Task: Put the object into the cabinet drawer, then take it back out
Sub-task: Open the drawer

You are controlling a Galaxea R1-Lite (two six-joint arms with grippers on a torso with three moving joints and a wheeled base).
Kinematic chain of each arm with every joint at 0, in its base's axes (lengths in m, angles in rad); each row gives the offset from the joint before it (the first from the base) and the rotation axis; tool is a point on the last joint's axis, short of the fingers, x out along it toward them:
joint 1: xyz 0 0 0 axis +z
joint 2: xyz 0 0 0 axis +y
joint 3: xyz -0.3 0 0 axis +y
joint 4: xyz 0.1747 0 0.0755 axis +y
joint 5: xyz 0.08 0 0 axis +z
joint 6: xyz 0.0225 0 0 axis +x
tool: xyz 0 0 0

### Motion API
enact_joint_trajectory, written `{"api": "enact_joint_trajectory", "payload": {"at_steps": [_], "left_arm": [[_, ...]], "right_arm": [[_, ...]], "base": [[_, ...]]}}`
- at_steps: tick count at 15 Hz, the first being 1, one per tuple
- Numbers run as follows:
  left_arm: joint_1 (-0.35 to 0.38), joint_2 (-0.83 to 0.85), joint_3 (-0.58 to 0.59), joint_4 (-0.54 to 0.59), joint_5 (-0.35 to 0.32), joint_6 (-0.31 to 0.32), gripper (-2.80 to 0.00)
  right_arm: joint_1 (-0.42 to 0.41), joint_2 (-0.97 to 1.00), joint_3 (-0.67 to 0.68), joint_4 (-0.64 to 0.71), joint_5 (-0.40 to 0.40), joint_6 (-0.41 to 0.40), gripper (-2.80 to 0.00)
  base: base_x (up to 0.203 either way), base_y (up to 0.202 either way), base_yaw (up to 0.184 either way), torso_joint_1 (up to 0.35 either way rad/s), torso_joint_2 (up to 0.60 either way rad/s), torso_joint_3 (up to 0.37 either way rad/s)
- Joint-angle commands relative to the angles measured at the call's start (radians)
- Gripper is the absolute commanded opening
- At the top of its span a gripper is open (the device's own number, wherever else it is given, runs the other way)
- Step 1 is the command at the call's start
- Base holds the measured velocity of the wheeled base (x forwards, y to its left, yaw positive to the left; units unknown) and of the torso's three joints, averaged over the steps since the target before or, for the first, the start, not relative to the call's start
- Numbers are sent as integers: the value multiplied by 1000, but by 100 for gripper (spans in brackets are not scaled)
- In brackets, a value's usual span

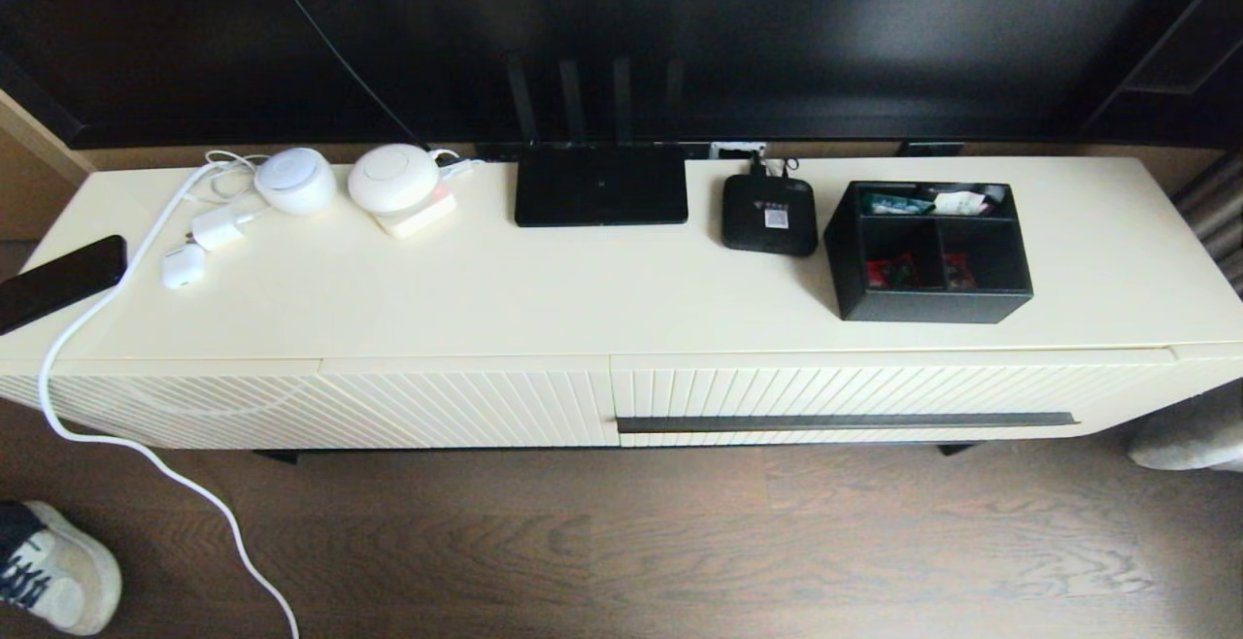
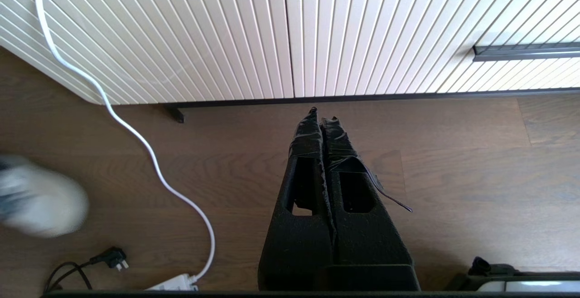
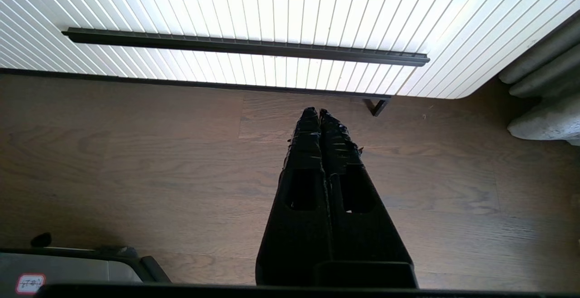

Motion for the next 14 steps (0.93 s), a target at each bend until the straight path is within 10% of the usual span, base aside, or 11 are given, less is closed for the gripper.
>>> {"api": "enact_joint_trajectory", "payload": {"at_steps": [1,11,14], "left_arm": [[0,0,0,0,0,0,-280],[0,0,0,0,0,0,-280],[0,0,0,0,0,0,-280]], "right_arm": [[0,-2,1,0,0,-1,-280],[0,-2,-17,-10,-6,-9,-280],[0,51,-209,96,4,-16,-280]], "base": [[0,0,0,0,0,0],[0,0,0,0,0,0],[0,0,0,0,0,0]]}}
